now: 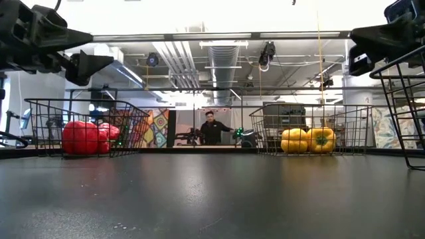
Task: Sort produce into baskets
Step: Return to Home Position
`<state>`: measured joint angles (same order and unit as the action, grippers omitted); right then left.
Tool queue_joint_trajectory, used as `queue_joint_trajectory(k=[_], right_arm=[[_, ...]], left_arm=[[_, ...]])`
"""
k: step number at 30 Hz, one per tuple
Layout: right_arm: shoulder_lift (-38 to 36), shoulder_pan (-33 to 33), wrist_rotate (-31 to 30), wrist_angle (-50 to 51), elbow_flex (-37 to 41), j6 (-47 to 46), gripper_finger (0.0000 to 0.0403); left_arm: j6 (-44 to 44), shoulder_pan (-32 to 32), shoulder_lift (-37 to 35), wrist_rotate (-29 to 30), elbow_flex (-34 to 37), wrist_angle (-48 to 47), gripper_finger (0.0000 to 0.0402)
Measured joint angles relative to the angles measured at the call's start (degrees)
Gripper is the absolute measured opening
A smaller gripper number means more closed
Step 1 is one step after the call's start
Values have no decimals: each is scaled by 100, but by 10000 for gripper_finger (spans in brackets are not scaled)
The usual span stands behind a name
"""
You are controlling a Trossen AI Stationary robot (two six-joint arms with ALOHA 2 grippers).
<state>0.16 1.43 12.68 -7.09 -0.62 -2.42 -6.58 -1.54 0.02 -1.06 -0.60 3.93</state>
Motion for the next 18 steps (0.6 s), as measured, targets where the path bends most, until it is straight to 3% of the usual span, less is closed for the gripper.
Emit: queue_joint_trajectory(k=[8, 18], right_arm=[[107, 0, -814, 246, 0, -180, 11], [407, 0, -869, 525, -2, -390, 11]], left_arm=[[3, 0, 6, 0, 2, -5, 330], [-113, 0, 148, 0, 2, -27, 330]])
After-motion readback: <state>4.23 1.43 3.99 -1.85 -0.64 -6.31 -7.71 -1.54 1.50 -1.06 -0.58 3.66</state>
